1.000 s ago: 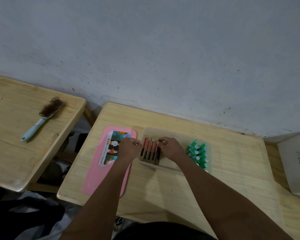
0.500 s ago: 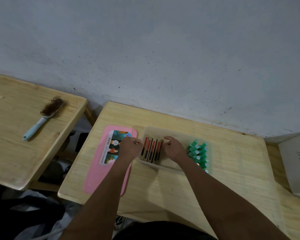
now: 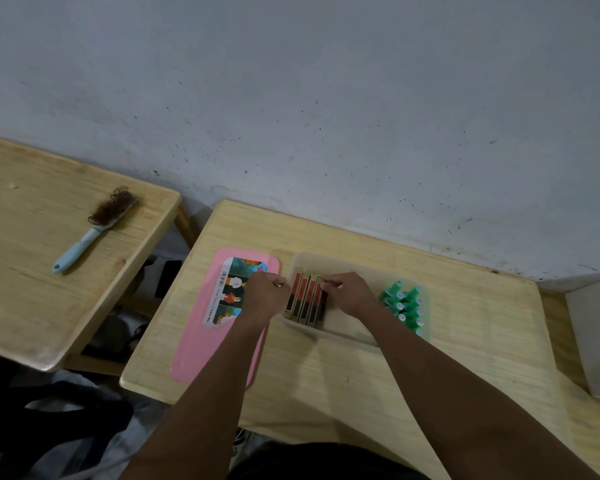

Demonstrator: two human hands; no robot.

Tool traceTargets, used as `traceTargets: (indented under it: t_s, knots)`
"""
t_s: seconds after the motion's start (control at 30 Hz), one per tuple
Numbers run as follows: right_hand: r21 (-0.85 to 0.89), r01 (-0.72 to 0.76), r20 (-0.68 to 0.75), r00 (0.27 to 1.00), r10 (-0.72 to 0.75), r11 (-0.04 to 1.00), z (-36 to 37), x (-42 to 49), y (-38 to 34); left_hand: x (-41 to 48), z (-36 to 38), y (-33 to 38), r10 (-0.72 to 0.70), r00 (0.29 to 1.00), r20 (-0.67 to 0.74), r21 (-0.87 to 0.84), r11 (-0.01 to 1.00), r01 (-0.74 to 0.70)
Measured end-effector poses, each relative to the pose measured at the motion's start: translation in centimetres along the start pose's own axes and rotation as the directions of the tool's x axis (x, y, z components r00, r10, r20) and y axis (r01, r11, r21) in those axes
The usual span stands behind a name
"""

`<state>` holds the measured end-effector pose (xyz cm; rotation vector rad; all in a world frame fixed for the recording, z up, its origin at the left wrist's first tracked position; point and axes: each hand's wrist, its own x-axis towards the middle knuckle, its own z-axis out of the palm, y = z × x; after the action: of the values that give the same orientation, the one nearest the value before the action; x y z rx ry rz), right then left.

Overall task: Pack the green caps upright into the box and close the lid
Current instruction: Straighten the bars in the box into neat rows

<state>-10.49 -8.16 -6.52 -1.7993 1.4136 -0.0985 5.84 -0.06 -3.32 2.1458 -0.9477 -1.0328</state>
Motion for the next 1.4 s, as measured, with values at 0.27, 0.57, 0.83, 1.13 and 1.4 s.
traceTargets:
  t_s: [0.27,0.57,0.83,1.13,1.4]
  knots:
    - [-0.067,0.012,-0.06,0.998,-0.016,0.998,1.1,-0.2,0.9,0.0,0.1,0.0,-0.005,1.0,-0.004,-0.012,1.0,0.005]
    - [-0.063,0.023,-0.059,0.998,-0.027,0.998,0.8,0.4,0.8,0.1,0.2,-0.2,-0.01,1.0,-0.015,-0.02,1.0,0.01]
    - [-0.074,0.055,0.037,0.998,-0.052,0.996,1.9,0.4,-0.2,0.2,0.2,-0.2,-0.015,1.0,-0.02,-0.03,0.999,0.014]
    - [0.128,-0.049,-0.222,0.972,0.077,0.991,1.7,-1.6,0.7,0.3,0.3,-0.3,-0.003,1.0,-0.024,-0.021,1.0,0.002]
    - [0.118,-0.23,0.007,0.973,0.231,0.966,2.6,-2.3,0.8,0.1,0.3,-0.3,0.022,0.999,-0.039,-0.004,1.0,-0.023]
